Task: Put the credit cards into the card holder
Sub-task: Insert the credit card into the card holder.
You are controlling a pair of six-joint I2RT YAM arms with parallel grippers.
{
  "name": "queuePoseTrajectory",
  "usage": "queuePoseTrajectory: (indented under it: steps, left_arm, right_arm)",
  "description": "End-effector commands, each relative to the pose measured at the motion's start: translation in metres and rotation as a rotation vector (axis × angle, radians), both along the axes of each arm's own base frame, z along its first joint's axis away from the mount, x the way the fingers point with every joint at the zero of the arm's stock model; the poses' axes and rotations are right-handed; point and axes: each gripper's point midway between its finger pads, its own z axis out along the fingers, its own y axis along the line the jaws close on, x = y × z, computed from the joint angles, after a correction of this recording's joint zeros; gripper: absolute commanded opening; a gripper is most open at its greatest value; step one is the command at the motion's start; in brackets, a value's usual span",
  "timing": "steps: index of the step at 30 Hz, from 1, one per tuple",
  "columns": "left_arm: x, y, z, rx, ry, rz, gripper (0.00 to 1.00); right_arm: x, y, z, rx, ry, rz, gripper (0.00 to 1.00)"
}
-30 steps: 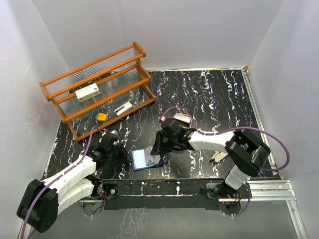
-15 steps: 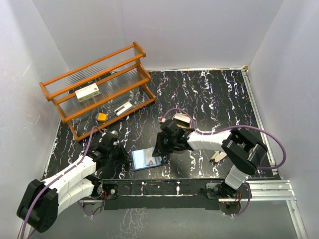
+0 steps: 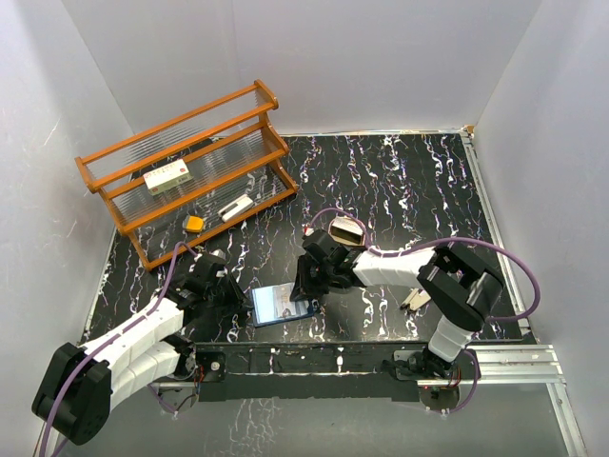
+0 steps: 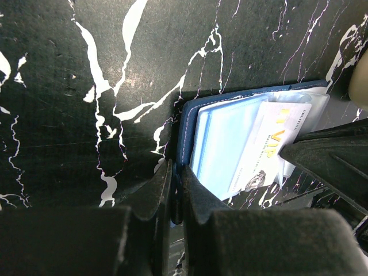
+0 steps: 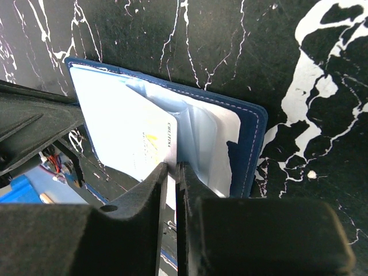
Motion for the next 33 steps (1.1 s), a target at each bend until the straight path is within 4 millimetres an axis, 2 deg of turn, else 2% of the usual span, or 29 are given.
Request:
queuePoseTrajectory:
  steps: [1, 12, 33]
  left_arm:
    - [-0.002, 0.000, 0.001, -0.006, 0.010, 0.000, 0.00]
    - [-0.002, -0.002, 0.003, -0.017, 0.009, 0.001, 0.00]
    - [-0.001, -0.005, 0.006, -0.040, 0.009, 0.007, 0.00]
  right_arm:
    - [0.008, 0.011, 0.007, 0.008, -0.045, 0.012, 0.10]
    - [0.009, 0.024, 0.015, 0.042, -0.058, 0.029, 0.12]
    - [0.005, 0.042, 0.021, 0.069, -0.061, 0.053, 0.25]
